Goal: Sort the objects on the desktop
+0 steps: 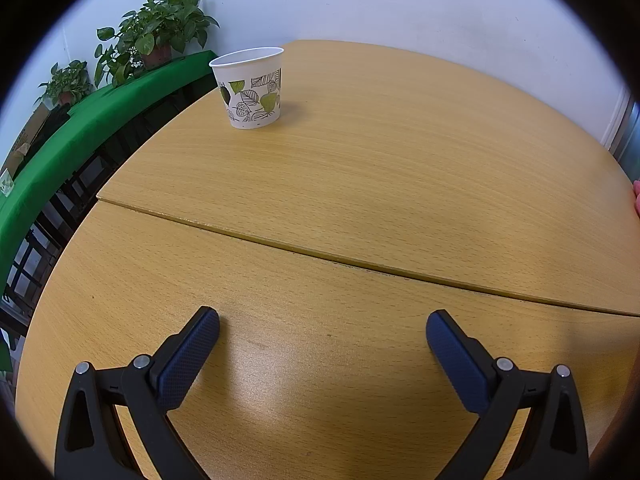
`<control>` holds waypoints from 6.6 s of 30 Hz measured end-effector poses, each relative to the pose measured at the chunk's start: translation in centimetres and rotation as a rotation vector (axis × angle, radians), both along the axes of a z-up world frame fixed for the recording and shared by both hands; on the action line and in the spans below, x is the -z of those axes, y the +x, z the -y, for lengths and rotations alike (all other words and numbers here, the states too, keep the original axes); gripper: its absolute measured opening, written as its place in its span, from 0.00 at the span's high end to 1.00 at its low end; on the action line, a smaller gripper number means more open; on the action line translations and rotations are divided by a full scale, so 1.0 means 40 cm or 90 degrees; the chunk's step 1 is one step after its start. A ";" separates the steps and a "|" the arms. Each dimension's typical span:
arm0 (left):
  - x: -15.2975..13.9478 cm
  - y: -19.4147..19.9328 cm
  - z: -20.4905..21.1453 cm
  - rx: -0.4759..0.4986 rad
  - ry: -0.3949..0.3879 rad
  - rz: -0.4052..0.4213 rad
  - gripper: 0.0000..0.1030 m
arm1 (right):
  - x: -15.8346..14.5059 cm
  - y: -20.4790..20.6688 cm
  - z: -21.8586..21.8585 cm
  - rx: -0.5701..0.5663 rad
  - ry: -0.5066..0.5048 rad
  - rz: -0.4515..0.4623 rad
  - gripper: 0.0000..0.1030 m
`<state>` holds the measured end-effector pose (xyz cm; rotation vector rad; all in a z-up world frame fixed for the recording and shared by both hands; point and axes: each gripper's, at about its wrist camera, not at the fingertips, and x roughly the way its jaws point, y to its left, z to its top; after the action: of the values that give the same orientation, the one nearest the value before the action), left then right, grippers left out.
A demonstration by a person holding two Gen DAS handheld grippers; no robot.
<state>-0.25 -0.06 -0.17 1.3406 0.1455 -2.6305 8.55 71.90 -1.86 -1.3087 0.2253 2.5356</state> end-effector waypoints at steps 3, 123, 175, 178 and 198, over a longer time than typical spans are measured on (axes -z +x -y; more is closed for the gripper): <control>0.000 0.000 0.000 0.000 -0.001 0.000 0.00 | 0.000 0.001 -0.001 0.000 0.000 0.000 0.00; -0.124 0.542 -0.366 0.196 0.263 -0.062 0.10 | -0.180 0.469 0.993 -0.696 -0.127 -0.106 0.13; -0.848 0.195 -0.522 0.441 0.076 -0.414 0.42 | -0.716 0.085 0.939 -0.674 -0.221 -0.360 0.25; -0.905 0.158 -0.544 0.481 0.087 -0.426 0.42 | -0.776 0.058 0.920 -0.655 -0.204 -0.390 0.25; -0.885 -0.153 -0.505 0.475 0.099 -0.376 0.42 | -0.823 -0.346 1.017 -0.610 -0.252 -0.384 0.25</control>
<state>-6.37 20.16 35.24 0.6714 -0.1001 -3.6534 -5.29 31.21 31.04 -0.7928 0.2693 3.8467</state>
